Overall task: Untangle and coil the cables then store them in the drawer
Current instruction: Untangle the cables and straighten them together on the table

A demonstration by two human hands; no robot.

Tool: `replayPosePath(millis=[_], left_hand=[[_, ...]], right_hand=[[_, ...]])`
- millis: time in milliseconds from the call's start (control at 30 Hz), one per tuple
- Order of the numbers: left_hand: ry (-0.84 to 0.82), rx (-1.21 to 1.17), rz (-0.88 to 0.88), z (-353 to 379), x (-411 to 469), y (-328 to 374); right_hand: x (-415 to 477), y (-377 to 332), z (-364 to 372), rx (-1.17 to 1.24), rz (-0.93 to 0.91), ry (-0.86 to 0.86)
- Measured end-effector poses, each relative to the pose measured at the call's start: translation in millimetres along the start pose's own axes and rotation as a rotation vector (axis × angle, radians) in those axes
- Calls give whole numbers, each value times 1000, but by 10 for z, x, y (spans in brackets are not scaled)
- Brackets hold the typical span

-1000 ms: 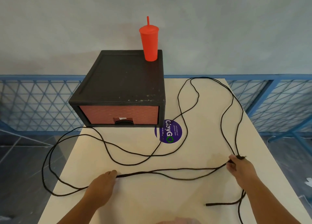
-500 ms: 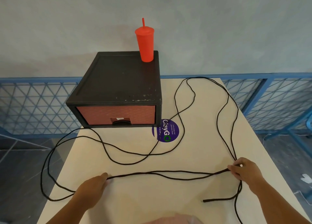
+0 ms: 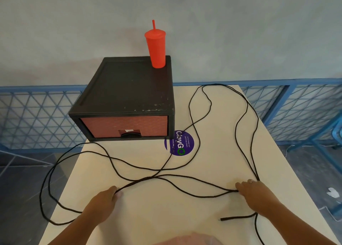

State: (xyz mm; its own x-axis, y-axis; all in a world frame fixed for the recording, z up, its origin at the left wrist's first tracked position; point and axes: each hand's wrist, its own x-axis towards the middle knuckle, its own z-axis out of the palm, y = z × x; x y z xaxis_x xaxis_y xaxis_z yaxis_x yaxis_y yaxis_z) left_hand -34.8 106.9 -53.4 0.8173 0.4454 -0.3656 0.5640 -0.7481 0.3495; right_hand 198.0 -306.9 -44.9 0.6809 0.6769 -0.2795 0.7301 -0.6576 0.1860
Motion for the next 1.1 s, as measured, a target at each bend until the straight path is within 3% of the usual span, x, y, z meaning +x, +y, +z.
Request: replayPosePath(millis=[167, 333, 400, 533, 633, 667, 933, 1100], left_hand=[[-39, 34, 51, -37, 16, 69], [-29, 36, 20, -48, 2, -18], [-40, 32, 5, -67, -34, -42], [-27, 21, -12, -107, -110, -101], [-2, 1, -26, -154, -168, -98], [15, -11, -27, -174, -189, -99], [169, -147, 74, -399, -417, 68], [252, -282, 119, -539, -429, 316]], right_hand=[[-62, -2, 44, 87, 308, -111], [26, -68, -18, 76, 207, -58], [108, -78, -105, 63, 200, -143], [371, -206, -315, -43, 180, -140], [612, -369, -528, -32, 107, 27], [698, -432, -580, -9, 78, 94], [1208, -1082, -847, 306, -167, -31], [1311, -1589, -1068, 720, -201, 20]])
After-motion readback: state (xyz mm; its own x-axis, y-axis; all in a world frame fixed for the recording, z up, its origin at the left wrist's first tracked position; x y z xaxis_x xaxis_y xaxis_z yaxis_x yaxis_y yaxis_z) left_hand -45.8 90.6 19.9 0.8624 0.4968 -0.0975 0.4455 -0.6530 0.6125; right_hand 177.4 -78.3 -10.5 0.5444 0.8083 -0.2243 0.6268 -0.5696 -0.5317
